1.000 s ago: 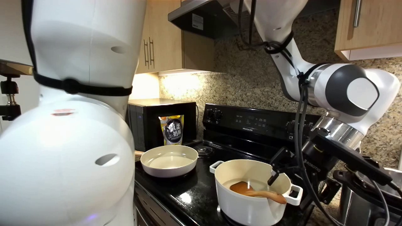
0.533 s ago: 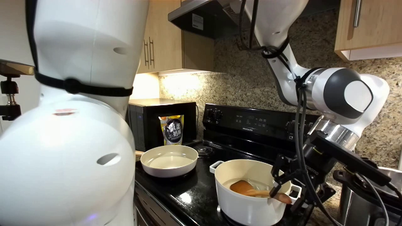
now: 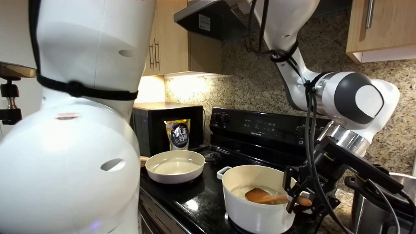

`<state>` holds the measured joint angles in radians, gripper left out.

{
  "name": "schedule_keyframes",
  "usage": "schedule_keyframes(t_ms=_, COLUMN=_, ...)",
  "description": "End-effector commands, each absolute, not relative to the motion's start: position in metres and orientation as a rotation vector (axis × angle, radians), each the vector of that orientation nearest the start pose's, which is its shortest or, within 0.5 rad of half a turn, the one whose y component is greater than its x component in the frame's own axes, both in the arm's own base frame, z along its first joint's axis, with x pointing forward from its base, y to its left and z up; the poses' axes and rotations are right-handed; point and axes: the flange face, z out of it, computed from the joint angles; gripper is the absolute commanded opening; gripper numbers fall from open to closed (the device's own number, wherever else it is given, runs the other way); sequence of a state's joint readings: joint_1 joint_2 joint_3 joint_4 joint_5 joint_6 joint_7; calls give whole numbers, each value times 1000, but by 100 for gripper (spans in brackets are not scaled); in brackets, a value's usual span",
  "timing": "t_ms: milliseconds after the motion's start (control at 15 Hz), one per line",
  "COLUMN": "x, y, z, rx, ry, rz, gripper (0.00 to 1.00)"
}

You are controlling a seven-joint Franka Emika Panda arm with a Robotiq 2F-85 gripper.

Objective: Pick up the cooking stick and stir in the pot

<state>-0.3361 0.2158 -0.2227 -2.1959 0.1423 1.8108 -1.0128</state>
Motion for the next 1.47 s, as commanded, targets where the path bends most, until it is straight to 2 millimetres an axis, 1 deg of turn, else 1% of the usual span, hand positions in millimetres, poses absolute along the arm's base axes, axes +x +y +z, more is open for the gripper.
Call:
schedule_keyframes(t_ms=0, x=411, y=-250, z=263, rx=-2584, ry=-504, rz=508, gripper=30)
schedule_keyframes(t_ms=67, x=412, y=-250, z=263, rx=-2585, ry=-503, rz=509, gripper=31)
schedule_keyframes(t_ms=200, x=413, y=-251, z=264, rx=-2588, ry=-501, rz=508, gripper=41)
schedule_keyframes(t_ms=667, x=416, y=-255, z=269, rx=-2600, ry=-494, rz=504, gripper=88)
schedule_keyframes(t_ms=800, x=416, y=-256, z=269, rx=-2598, ry=-496, rz=501, gripper=98)
schedule_keyframes(t_ms=867, x=416, y=-256, z=270, rx=-2597, ry=-496, rz=499, gripper=89)
schedule_keyframes(t_ms=933, x=416, y=-256, z=270, rx=-2598, ry=-495, rz=497, gripper=62)
schedule_keyframes(t_ms=1000, x=416, y=-257, z=270, rx=-2597, ry=-492, rz=495, gripper=64)
schedule_keyframes(t_ms=1067, x=416, y=-257, z=270, rx=-2597, ry=-492, rz=494, gripper=64)
schedule_keyframes(t_ms=1400, x=417, y=-259, z=272, rx=-2600, ry=-490, rz=486, gripper=32)
